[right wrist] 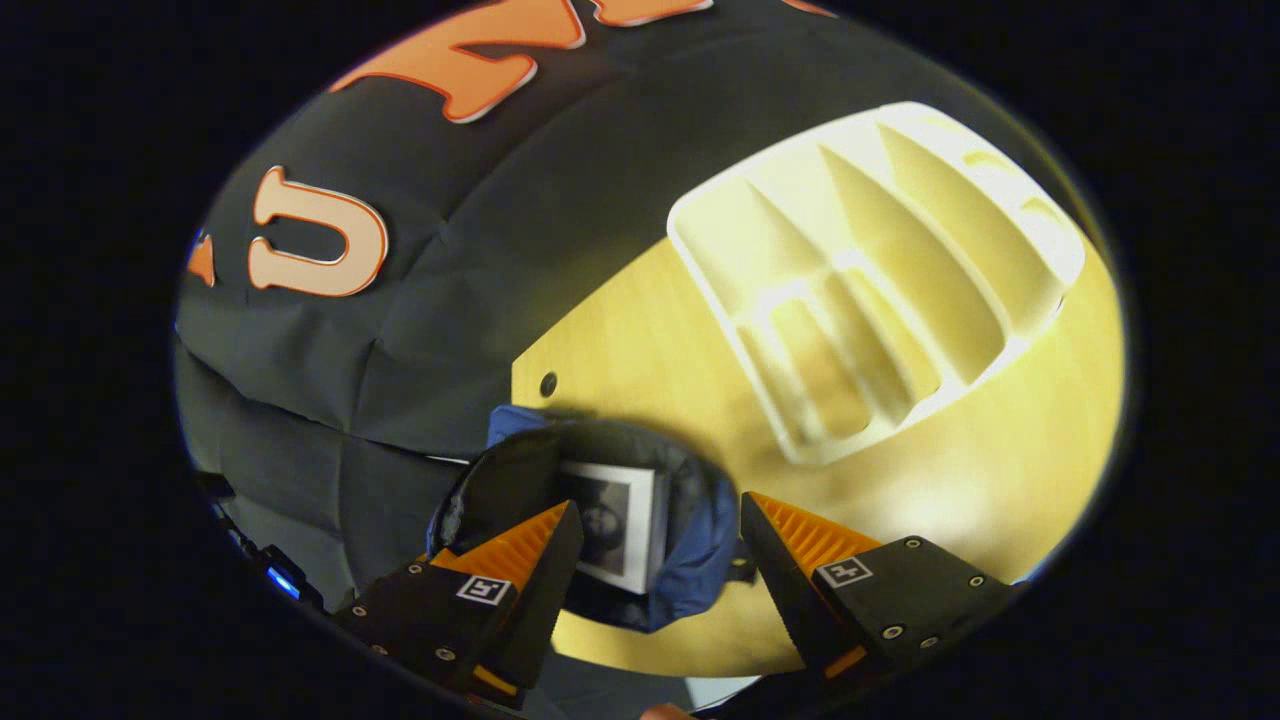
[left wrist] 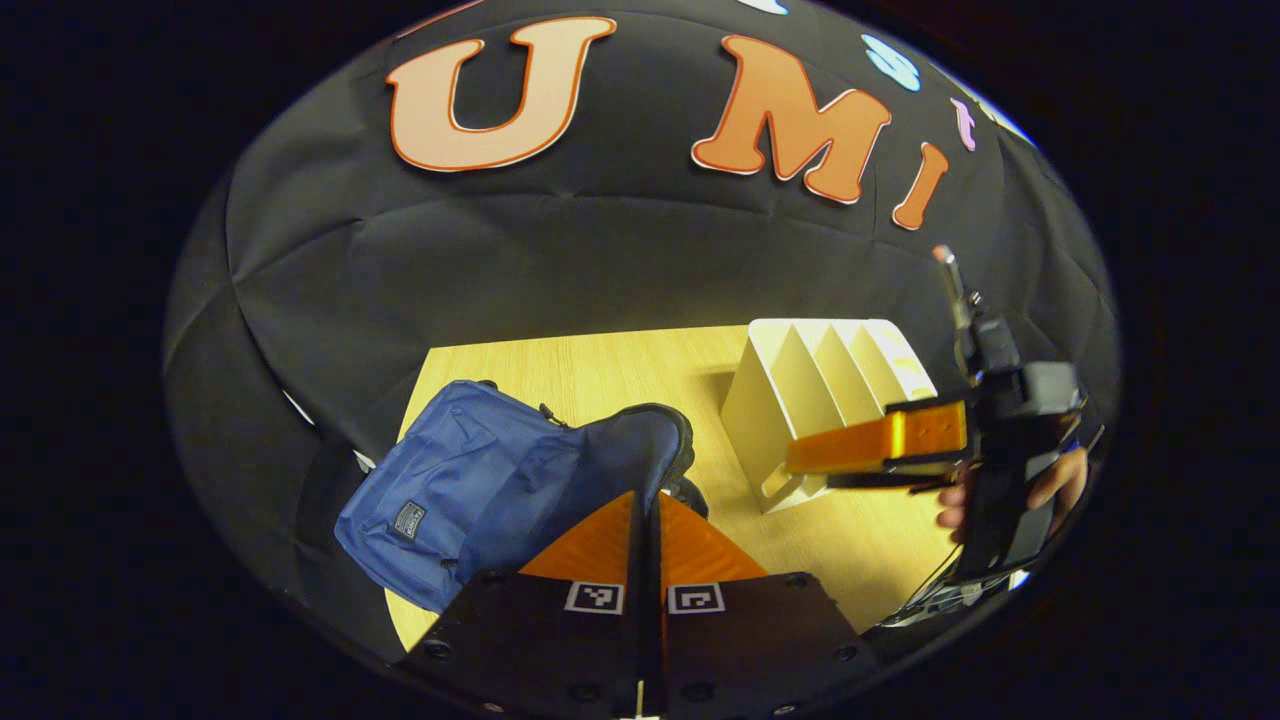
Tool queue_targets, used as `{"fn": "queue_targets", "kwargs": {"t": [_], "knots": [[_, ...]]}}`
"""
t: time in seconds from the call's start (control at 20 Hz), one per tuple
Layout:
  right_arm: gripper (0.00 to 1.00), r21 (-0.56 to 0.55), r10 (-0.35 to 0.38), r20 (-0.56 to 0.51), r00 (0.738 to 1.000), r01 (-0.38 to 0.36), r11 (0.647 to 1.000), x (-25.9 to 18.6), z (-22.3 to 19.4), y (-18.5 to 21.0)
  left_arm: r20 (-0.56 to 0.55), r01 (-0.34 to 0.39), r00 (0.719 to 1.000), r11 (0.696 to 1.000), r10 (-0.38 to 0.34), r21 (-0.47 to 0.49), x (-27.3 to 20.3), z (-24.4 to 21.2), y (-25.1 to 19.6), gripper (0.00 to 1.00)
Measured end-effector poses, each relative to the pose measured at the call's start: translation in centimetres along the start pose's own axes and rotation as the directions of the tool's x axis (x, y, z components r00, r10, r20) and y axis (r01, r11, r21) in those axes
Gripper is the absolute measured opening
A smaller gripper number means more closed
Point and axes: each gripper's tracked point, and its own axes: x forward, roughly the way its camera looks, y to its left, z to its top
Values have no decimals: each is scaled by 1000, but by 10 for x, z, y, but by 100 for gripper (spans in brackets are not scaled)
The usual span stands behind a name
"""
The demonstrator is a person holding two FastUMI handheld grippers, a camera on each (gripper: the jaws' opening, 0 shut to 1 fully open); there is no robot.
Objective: Open the schoolbag, grab two books from the bookshelf and put them into the schoolbag.
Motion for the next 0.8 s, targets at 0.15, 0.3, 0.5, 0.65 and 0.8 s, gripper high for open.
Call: {"fn": "queue_targets", "kwargs": {"t": [0.15,0.3,0.5,0.65,0.8], "knots": [[95,-90,-55,122,991,66,994,-27,32,-27,-11,-27,1000,1000,26,-9,7,-7,-15,5],[96,-197,-111,256,960,164,967,-50,60,-59,-8,-35,999,999,35,-39,10,-13,-32,13],[97,-301,-133,370,920,254,919,-80,90,-85,123,2,992,997,8,-82,2,25,-76,29],[97,-317,-127,458,880,296,901,-104,114,-96,231,3,973,998,10,-56,-10,55,-108,46],[97,-338,-109,549,829,339,878,-133,139,-102,307,48,951,998,-32,-47,-10,79,-149,70]]}}
